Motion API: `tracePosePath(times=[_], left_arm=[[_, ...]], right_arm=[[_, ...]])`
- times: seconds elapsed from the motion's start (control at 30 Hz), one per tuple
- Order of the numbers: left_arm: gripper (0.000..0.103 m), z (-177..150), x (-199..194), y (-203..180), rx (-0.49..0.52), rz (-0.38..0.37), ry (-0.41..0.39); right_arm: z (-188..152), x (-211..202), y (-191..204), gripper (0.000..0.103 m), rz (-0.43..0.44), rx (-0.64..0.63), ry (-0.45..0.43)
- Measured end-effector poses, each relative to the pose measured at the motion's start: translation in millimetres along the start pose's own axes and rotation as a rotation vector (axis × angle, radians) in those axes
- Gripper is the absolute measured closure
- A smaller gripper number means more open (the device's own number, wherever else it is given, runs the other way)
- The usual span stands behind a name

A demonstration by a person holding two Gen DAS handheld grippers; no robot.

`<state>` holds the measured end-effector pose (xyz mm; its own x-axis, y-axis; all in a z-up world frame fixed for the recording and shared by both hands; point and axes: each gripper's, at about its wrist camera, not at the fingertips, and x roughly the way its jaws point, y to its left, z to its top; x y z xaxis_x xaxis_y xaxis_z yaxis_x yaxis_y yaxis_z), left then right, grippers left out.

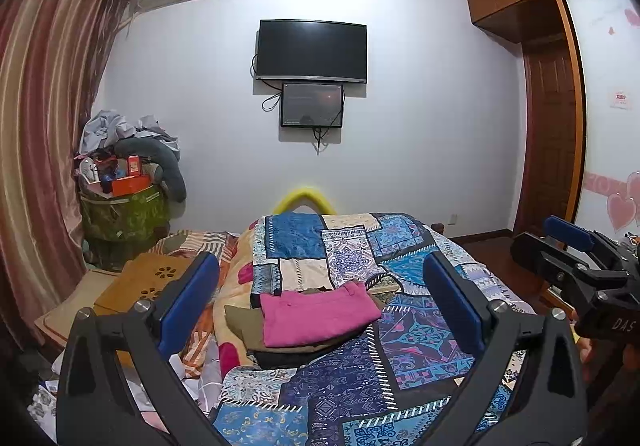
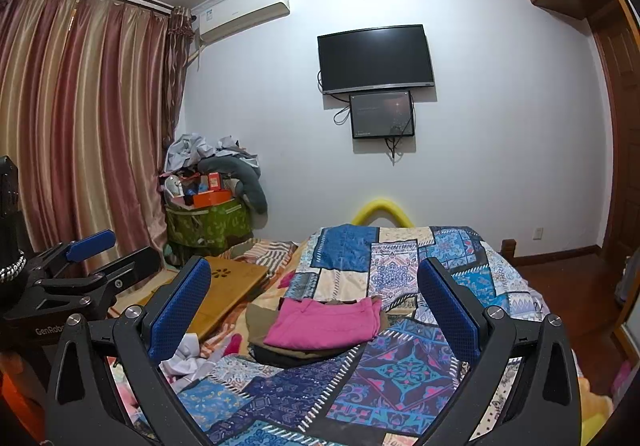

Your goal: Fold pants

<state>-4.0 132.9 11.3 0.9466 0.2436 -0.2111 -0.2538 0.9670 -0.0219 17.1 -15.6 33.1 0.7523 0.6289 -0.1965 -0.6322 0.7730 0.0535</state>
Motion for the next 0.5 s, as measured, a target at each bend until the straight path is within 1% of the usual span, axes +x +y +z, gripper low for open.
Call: tracePosePath(times=[0.17, 0.37, 0.5], left_arm=[[0.0, 0.2, -1.1, 1.2, -0.004, -0.005, -0.007], [0.0, 1.3, -0.2, -0.9, 0.009, -0.017, 0.006], [0.0, 1.2, 1.8, -0.2, -0.004, -0.024, 0.014]], right_arm=[[0.2, 0.0, -0.3, 0.0, -0.001, 0.003, -0.001], [-0.8, -1.0, 0.8, 0.0, -0.004, 0.008, 0.0], [-0.7, -0.8, 0.9, 0.0, -0.004, 0.008, -0.001]])
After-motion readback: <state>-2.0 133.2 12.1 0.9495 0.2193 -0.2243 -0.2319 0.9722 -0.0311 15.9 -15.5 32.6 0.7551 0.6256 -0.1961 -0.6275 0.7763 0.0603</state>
